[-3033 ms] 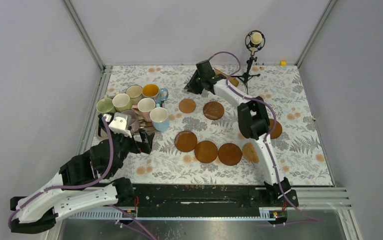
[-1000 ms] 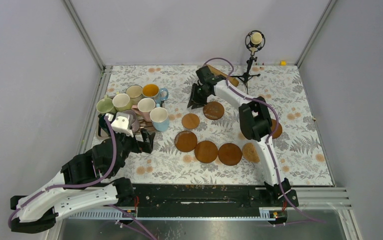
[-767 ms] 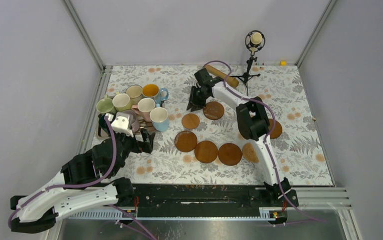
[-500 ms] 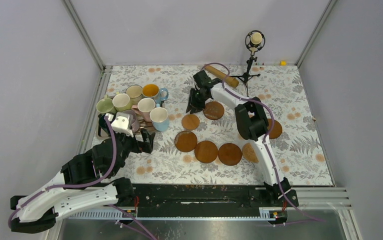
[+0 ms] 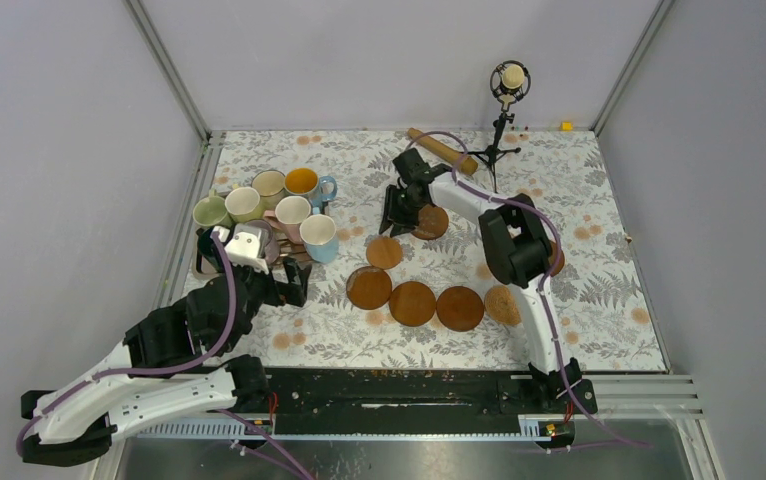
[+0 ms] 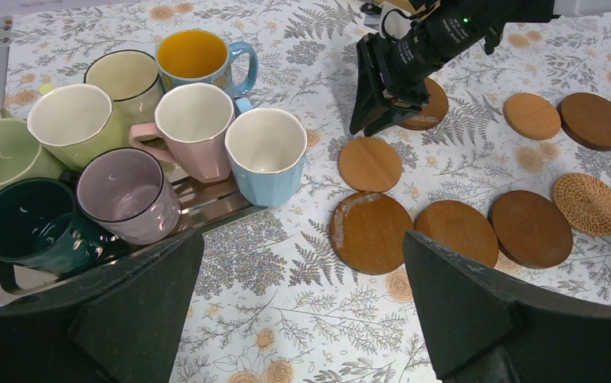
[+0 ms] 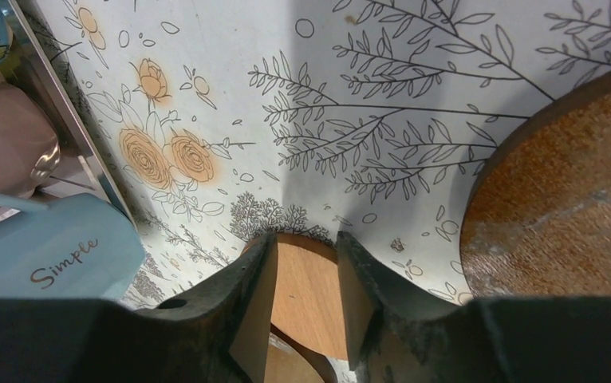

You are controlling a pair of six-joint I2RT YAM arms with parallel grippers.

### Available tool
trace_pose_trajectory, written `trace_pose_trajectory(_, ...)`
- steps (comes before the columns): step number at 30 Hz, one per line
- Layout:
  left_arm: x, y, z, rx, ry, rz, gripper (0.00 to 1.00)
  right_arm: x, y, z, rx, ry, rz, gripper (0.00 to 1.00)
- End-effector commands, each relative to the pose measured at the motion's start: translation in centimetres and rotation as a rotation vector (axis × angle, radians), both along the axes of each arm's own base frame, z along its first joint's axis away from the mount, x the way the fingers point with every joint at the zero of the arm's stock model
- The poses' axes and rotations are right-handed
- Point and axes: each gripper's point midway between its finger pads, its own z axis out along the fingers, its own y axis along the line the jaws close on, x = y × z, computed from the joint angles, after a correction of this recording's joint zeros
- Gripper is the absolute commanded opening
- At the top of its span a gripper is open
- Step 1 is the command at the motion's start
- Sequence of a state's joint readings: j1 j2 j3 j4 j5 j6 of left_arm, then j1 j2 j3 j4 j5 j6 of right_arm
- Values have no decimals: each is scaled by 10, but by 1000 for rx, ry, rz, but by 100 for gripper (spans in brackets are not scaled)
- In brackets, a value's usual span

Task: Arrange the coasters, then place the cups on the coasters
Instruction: Move the coaster to the center of the board.

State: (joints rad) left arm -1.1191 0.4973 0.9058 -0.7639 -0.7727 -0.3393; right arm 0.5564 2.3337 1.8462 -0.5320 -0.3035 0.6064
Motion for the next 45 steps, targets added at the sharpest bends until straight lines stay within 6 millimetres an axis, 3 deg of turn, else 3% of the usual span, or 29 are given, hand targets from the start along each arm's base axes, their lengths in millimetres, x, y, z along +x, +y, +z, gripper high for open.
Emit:
trace_pose_trajectory(1,5,0,5,-11,-24,23,98,8,-3,40,-10,-117,-15,44)
trace_pose_trajectory(6,4,2,7,-21,-27,26,98,7,-29,67,-26,-210,-74,57)
trace_pose_trajectory(9,4,1,7,-22,-27,25,98,-1,-55,73,-49,-218,-144,61)
trace_pose_trajectory(15,4,1,6,-17,-24,22,98,-44,-104,63,-121,-150,-334,70)
trace_pose_trajectory(21,4,1,7,-22,-26,21,98,-82,-150,63,-176,-173,-504,69)
trace_pose_trajectory(30,2,2,9,-41,-30,12,98,-139,-246,66,-305,-188,-902,60)
trace_pose_trajectory(37,1,1,9,-44,-29,4,98,-165,-278,51,-327,-202,-1070,56)
trace_pose_trajectory(45,0,1,10,-51,-29,-1,98,-183,-287,29,-331,-146,-1151,52)
